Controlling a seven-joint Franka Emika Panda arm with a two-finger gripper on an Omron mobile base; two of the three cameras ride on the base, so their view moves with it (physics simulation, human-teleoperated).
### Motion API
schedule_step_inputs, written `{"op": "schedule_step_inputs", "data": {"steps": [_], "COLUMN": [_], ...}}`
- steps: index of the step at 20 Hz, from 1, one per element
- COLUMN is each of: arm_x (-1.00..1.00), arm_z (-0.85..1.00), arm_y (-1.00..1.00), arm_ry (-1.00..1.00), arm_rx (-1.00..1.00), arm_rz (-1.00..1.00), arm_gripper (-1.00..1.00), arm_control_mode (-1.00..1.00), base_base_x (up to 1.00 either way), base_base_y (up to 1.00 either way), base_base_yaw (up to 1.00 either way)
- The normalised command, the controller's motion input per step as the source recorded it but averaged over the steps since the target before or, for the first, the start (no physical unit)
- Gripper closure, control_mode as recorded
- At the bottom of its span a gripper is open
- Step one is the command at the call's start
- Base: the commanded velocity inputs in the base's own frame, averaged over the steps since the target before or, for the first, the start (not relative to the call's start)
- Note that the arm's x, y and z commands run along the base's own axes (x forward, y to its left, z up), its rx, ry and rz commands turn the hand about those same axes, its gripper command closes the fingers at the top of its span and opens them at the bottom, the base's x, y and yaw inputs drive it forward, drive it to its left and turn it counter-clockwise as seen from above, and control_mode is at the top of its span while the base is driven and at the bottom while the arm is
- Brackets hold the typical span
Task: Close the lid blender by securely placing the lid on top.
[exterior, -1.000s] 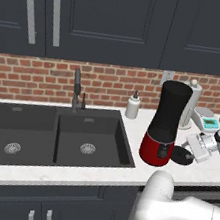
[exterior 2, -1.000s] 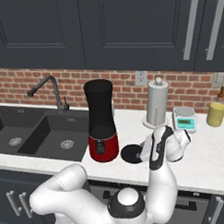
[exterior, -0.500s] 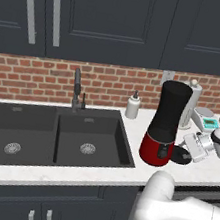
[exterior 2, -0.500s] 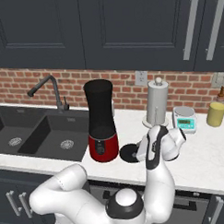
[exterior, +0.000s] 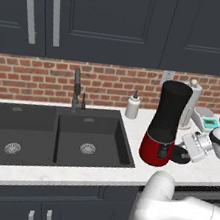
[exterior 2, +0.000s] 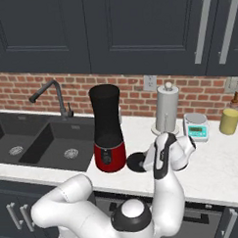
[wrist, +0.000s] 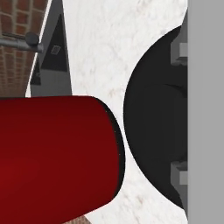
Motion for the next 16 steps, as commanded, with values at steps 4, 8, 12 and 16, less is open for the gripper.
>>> {"op": "schedule_step_inputs", "data": {"steps": [4, 8, 12, 16], "arm_x": [0.00, 0.00, -0.19, -0.49], "arm_z": [0.00, 0.00, 0.15, 0.59], "arm_y": [0.03, 0.00, -0.02, -0.27], "arm_ry": [0.00, 0.00, -0.10, -0.32], "arm_rx": [0.00, 0.00, 0.00, 0.07], "arm_rz": [0.00, 0.00, 0.00, 0.00], "arm_gripper": [1.00, 1.00, 1.00, 1.00], "arm_control_mode": [-1.00, -1.00, -1.00, -1.00], "base_base_x": [0.00, 0.00, 0.00, 0.00], "base_base_y": [0.00, 0.00, 0.00, 0.00], "base_base_yaw": [0.00, 0.00, 0.00, 0.00]}}
